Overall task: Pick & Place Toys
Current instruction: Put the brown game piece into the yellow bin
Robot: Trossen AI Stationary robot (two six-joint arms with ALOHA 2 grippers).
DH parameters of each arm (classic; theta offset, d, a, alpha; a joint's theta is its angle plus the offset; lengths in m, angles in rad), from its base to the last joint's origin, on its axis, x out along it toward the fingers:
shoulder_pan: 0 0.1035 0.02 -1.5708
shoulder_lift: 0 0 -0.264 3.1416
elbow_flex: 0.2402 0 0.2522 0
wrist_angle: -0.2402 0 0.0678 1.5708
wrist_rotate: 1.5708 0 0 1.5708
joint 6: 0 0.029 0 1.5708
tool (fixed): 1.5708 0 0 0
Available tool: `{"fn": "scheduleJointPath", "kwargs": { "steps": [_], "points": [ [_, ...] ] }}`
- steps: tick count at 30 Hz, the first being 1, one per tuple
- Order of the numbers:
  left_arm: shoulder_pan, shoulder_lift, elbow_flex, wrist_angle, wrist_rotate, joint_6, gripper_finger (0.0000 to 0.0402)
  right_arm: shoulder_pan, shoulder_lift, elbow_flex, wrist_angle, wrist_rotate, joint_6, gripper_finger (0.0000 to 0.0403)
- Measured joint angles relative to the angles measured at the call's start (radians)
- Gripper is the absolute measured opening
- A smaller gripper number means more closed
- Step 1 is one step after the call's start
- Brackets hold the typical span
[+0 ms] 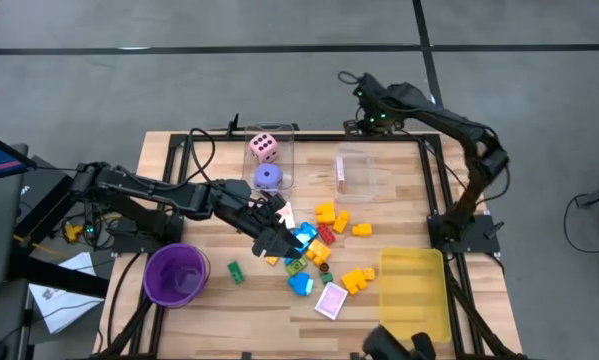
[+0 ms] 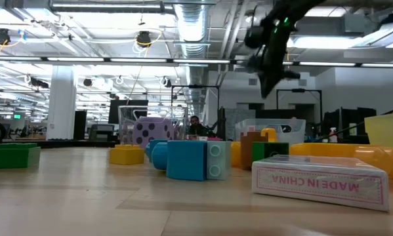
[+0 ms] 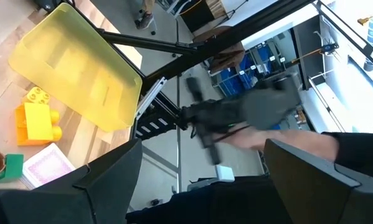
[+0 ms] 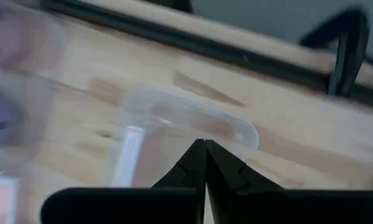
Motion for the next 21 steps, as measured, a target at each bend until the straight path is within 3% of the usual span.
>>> {"fn": "scheduleJointPath", "kwargs": {
  "steps": [11,21],
  "points": [
    [0.003,0.0,0.0,0.0,0.0,0.007,0.0333,0.074,-0.424,0.0,-0.002,-0.017,-0.069,0.0],
    [0.018,0.0,0.0,0.067,0.0,0.029,0.0333,0.253,-0.711,0.0,0.013,-0.013,-0.052,0.0]
  ]
}}
